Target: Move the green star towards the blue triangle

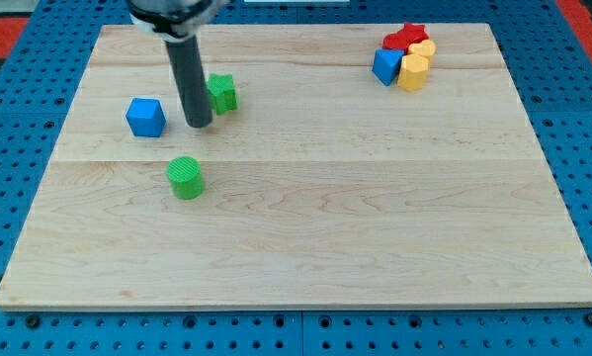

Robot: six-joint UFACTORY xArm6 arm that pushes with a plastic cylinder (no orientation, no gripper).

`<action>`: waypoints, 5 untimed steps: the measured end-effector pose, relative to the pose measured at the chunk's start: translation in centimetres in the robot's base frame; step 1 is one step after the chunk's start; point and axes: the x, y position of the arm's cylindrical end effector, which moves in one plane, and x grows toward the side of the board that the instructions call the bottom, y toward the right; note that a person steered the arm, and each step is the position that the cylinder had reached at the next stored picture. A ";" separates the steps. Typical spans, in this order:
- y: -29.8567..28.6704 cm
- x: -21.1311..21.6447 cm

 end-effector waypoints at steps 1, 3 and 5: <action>0.2 -3.5; 3.5 -5.2; 6.7 -7.7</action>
